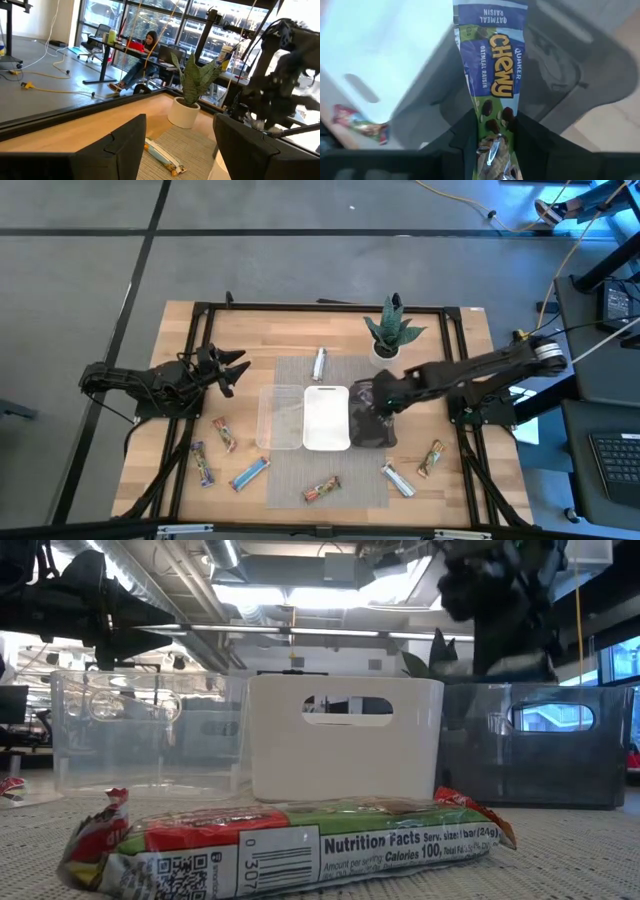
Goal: Pick and place Granola Bars by type
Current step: Put the right blue granola bar into the black bin
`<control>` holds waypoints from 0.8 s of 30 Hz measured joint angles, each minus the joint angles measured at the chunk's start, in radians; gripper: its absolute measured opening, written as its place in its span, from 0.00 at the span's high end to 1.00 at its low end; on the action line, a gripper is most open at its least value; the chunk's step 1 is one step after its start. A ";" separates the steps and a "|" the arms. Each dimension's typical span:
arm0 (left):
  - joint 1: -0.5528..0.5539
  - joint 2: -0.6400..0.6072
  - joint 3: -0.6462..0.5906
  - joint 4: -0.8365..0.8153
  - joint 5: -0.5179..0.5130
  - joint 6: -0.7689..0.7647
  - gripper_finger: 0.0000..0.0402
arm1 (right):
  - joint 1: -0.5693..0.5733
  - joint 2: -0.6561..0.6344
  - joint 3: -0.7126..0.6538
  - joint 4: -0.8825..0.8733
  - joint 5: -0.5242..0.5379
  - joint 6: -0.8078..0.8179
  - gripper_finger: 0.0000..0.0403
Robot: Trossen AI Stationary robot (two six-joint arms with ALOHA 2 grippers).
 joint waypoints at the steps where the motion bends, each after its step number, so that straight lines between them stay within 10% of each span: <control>1: 0.000 0.000 0.000 0.000 0.000 0.000 0.44 | 0.002 0.024 0.000 0.006 0.000 0.014 0.72; 24: 0.000 0.000 0.000 0.000 0.000 0.000 0.44 | 0.005 0.247 -0.001 0.088 -0.124 0.080 0.71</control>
